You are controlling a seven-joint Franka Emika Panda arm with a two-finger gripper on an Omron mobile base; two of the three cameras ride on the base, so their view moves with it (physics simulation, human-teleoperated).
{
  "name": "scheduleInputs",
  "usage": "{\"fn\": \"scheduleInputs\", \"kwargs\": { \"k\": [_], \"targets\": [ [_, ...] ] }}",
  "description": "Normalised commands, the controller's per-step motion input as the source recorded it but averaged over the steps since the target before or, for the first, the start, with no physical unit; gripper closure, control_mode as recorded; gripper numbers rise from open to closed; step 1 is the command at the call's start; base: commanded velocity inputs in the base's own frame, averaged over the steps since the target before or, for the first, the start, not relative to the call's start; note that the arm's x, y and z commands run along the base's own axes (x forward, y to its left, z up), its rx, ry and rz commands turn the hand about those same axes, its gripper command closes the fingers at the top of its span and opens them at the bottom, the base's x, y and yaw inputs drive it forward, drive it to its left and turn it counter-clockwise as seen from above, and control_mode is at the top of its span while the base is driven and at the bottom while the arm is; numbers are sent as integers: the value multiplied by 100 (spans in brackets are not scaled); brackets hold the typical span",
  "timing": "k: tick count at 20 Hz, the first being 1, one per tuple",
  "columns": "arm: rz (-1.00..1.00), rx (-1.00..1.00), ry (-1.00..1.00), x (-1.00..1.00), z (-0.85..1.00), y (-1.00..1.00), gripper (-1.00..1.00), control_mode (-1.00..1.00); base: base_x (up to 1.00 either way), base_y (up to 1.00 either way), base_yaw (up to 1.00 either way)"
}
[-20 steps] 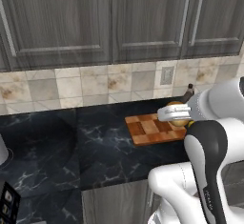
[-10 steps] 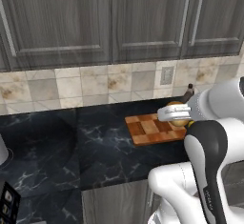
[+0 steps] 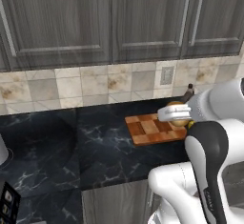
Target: Retrieve the reheated potato from the microwave, then place the potato, cheese, and condiment on the cutting board.
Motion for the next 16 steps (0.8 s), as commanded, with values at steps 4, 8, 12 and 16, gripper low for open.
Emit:
{"fn": "scheduleInputs", "kwargs": {
  "k": [4,8,12,16],
  "targets": [
    [1,-7,-1,1,-6,0,100,-100,0,0,0],
    [0,-5,14,56,-14,-4,100,-100,0,0,0],
    [0,-4,18,60,-15,-6,100,-100,0,0,0],
    [0,0,4,49,-26,-7,100,-100,0,0,0]
  ]
}}
